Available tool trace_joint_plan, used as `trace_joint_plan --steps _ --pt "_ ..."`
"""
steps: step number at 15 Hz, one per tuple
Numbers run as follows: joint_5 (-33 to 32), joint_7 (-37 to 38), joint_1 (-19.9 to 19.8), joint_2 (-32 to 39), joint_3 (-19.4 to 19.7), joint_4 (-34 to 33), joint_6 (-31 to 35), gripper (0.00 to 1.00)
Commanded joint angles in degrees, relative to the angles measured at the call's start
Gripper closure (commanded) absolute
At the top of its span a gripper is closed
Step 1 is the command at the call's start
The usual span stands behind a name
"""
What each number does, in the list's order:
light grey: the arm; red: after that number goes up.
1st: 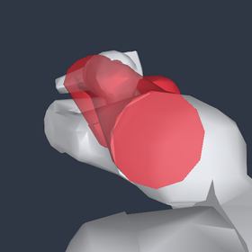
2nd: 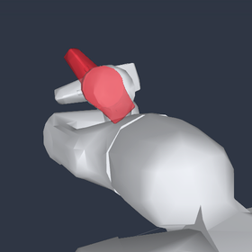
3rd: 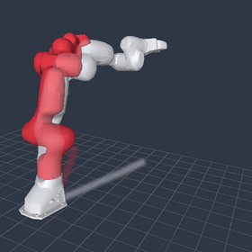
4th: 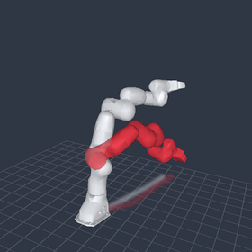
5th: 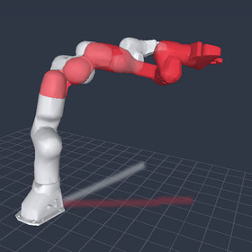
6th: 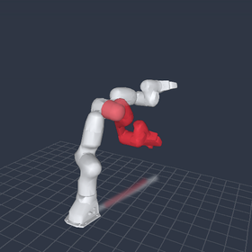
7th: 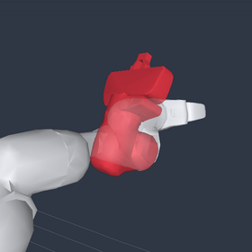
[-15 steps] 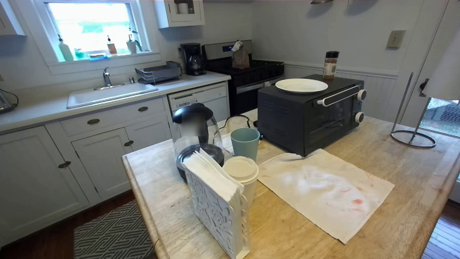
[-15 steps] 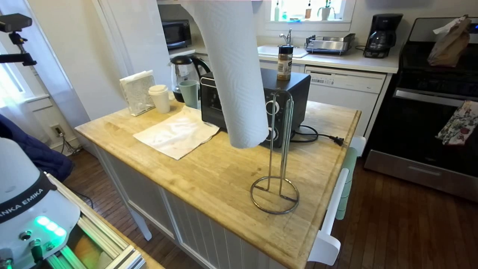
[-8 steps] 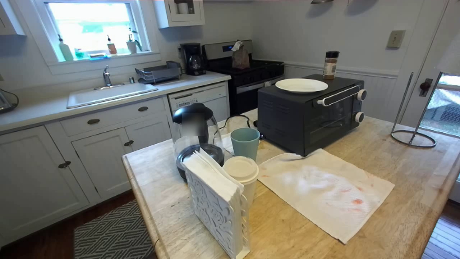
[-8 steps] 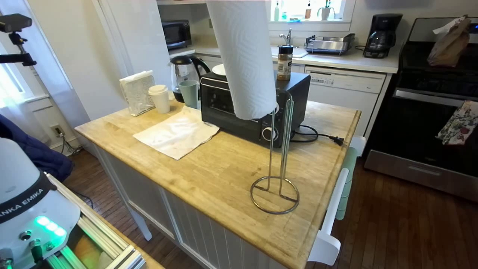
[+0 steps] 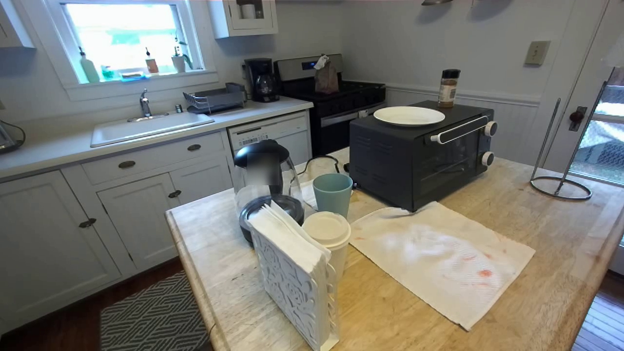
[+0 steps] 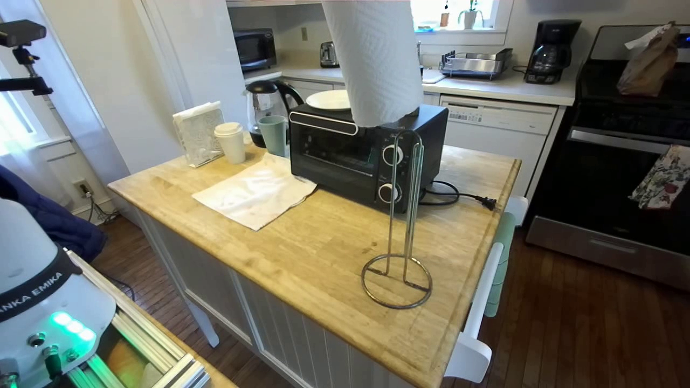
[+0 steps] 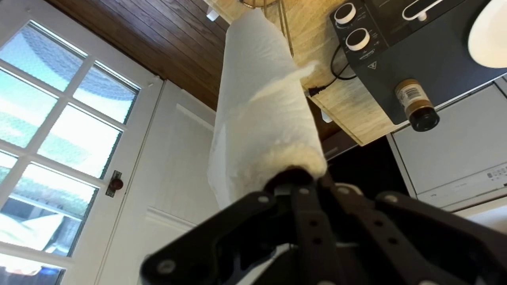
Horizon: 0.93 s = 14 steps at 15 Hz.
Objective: Put the paper towel roll on the silver stand
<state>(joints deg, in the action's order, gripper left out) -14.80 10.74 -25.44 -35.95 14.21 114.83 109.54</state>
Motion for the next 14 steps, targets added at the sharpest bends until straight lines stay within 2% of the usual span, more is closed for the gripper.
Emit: trace_joint_plan --steps 1,14 --pt "1.3 -1.0 1.9 2.5 1.9 -2.8 -1.7 0.99" --pt "6.7 -2.9 3.7 9.4 6.4 -7.3 -0.6 0.99"
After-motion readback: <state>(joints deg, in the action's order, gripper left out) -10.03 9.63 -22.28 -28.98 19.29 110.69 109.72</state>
